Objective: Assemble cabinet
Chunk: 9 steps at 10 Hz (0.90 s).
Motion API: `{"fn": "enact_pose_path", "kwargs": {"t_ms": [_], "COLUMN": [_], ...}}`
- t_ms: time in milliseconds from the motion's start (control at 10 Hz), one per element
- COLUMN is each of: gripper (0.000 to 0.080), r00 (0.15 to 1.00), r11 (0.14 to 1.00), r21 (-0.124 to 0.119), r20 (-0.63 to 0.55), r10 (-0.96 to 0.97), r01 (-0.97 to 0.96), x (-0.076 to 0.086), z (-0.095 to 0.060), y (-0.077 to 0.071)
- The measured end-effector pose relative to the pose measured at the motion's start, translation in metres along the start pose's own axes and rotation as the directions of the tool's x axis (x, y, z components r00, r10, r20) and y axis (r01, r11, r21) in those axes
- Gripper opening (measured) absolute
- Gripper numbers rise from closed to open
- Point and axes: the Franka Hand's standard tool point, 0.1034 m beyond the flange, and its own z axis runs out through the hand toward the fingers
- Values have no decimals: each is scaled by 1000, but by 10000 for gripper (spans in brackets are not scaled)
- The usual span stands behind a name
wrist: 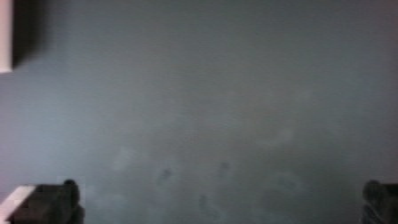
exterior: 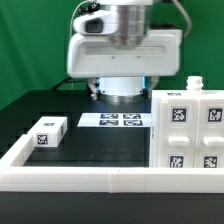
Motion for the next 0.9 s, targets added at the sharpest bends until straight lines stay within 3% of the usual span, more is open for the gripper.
{"fn": "enact_pose_path", "kwargs": {"t_ms": [300,500,600,700,900], "gripper": [797,797,797,797,797], "r00": [1000,1000,999,1000,999], "r11": [1000,1000,1000,1000,1000], "r21": [0,0,0,3,-4], "r20": [2,5,12,20,28], "r10": [-16,-16,-30,-18,-30], "r01": [16,16,30,18,30], "x": [0,-3,-9,-18,-28], "z": [1,2,6,13,22], "y": [-1,8,25,52,83]}}
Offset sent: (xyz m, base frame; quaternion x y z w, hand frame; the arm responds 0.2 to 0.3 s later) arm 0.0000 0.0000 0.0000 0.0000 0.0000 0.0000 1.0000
